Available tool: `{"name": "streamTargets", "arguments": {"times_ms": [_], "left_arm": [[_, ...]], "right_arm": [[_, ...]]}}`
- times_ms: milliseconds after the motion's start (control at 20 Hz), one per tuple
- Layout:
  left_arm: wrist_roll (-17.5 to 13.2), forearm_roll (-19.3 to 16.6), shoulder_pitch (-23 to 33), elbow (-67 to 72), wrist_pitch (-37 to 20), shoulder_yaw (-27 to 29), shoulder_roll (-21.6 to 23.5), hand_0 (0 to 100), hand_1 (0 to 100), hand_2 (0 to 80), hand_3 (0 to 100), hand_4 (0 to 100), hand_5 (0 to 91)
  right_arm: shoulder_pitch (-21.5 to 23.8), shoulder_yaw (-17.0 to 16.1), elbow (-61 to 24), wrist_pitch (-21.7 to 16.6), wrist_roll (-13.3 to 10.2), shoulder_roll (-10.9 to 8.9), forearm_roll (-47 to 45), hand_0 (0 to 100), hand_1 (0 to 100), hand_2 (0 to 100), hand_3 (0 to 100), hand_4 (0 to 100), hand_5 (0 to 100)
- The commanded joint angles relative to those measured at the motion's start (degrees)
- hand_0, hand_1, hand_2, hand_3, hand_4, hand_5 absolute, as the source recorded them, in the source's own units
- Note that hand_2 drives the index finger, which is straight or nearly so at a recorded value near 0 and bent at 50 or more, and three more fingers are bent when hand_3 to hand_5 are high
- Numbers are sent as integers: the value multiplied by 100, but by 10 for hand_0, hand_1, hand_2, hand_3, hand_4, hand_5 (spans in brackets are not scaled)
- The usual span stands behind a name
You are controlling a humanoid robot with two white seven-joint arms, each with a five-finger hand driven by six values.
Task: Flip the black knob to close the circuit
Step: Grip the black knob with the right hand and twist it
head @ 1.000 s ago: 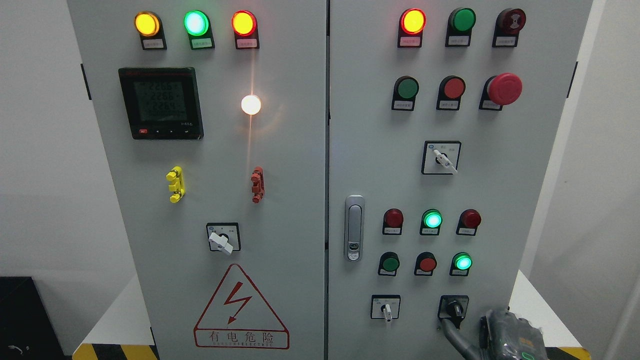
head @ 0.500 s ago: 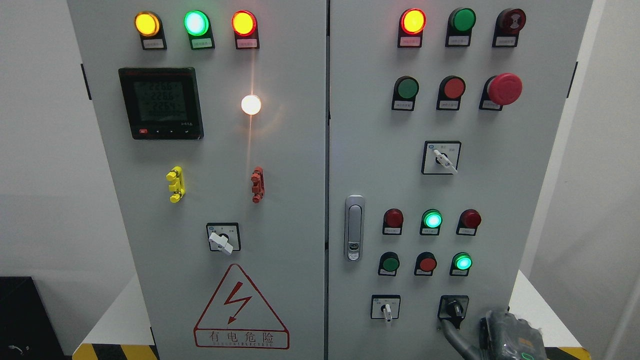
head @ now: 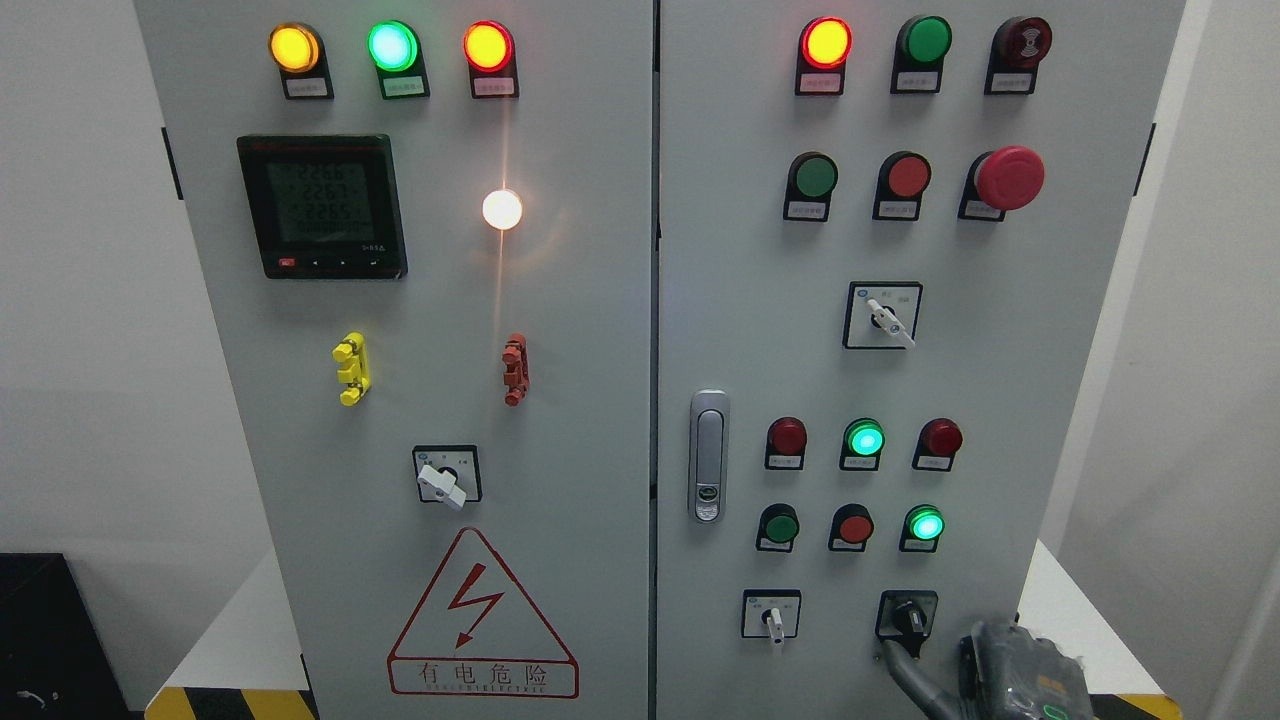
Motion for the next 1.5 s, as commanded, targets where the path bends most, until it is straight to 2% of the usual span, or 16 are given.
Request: {"name": "streamTargets", "arguments": {"times_ms": [0, 1450], "left_arm": [[-3, 0, 0, -2, -5, 3, 0, 120, 556, 0, 0, 0, 0], [-3, 0, 0, -2, -5, -6, 0, 120, 556, 0, 0, 0, 0]], "right_arm": [[-24, -273, 17, 0, 1, -8, -6, 0, 0, 891, 1000, 917, 910], [-24, -387, -97, -53, -34, 10, -85, 0, 0, 892, 1000, 917, 909]]}}
